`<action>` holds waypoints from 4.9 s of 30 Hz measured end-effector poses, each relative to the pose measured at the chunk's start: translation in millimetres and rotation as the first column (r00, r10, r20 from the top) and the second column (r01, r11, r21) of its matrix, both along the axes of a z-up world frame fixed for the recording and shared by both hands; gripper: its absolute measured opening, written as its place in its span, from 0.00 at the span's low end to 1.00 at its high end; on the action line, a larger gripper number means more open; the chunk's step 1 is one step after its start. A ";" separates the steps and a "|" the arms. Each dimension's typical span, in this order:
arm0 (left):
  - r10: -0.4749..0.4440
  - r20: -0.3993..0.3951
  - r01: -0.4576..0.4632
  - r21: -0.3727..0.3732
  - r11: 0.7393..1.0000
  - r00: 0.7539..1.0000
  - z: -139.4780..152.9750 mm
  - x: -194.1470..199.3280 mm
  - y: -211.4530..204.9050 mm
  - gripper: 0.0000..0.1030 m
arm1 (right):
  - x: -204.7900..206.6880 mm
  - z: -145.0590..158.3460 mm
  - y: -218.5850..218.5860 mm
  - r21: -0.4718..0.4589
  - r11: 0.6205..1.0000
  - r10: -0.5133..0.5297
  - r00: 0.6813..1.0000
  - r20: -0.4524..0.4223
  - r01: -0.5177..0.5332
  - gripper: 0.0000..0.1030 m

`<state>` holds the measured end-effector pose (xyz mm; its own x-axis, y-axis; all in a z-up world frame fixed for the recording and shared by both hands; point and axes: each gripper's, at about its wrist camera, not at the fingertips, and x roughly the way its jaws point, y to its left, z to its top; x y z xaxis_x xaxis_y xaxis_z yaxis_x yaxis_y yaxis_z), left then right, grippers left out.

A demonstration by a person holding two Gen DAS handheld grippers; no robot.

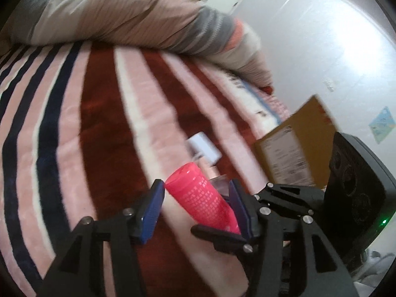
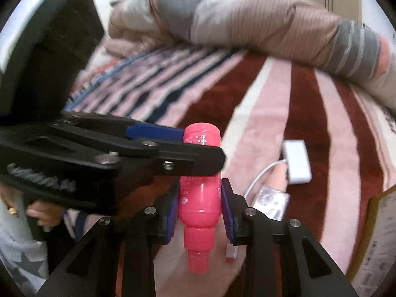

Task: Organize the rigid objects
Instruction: 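Carry the pink bottle into the box and open the right tool, then grasp the clear pink-capped bottle with the right tool while the left tool grasps the white USB adapter, then carry the bottle and adapter into the box and open both tools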

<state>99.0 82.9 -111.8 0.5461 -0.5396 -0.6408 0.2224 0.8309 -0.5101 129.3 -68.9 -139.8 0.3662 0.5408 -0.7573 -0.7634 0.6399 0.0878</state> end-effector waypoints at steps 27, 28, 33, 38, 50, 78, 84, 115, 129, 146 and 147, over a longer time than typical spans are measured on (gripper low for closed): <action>-0.366 0.253 0.303 0.255 0.918 0.896 168.7 36.4 -273.6 0.35 | -21.0 153.4 -231.4 0.304 0.915 -0.340 0.911 0.234 0.264 0.26; -0.378 0.221 0.316 0.269 0.910 0.899 160.4 43.4 -282.6 0.35 | -11.5 145.3 -237.8 0.282 0.914 -0.353 0.914 0.202 0.291 0.26; -0.404 0.120 0.353 0.308 0.884 0.907 130.2 59.2 -314.0 0.36 | 9.2 119.2 -260.5 0.215 0.909 -0.387 0.914 0.122 0.356 0.26; -0.377 0.131 0.325 0.301 0.896 0.917 129.0 58.7 -308.9 0.45 | 17.0 100.6 -263.1 0.106 0.899 -0.437 0.890 0.132 0.426 0.34; -0.017 0.268 -0.082 0.355 0.931 0.963 151.5 7.5 -135.6 0.68 | -21.4 142.0 -220.4 0.298 0.928 -0.281 0.944 0.172 0.223 0.40; 0.012 -0.030 -0.003 0.282 0.959 0.999 -37.9 63.2 -56.2 0.46 | 16.5 -19.1 -75.9 -0.017 0.953 -0.302 0.953 0.006 0.302 0.28; -0.045 -0.018 0.048 0.277 0.960 0.999 -42.2 80.7 -76.2 0.61 | 10.8 -17.4 -89.3 -0.067 0.931 -0.353 0.933 0.073 0.358 0.28; 0.009 0.047 -0.026 0.360 0.933 0.999 21.1 23.3 -60.4 0.49 | -20.7 23.6 -87.1 0.018 0.967 -0.254 0.955 0.156 0.254 0.26; -0.077 0.277 -0.018 0.326 0.945 0.958 154.2 -38.4 -110.2 0.49 | -55.5 140.7 -147.9 0.239 0.941 -0.312 0.892 0.327 0.242 0.26; -0.279 0.221 0.180 0.382 0.906 0.935 147.1 38.1 -274.0 0.49 | -4.1 112.9 -283.6 0.206 0.848 -0.527 0.819 0.225 0.489 0.26; -0.282 0.211 0.186 0.382 0.905 0.936 143.4 41.9 -278.8 0.49 | 0.6 108.5 -286.9 0.196 0.845 -0.532 0.818 0.218 0.497 0.26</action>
<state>140.9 -195.9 31.6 0.6024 -0.4379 -0.6674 0.5151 0.8519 -0.0940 129.9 -355.8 -31.4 0.7870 0.3019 -0.5380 -0.3320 0.9423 0.0431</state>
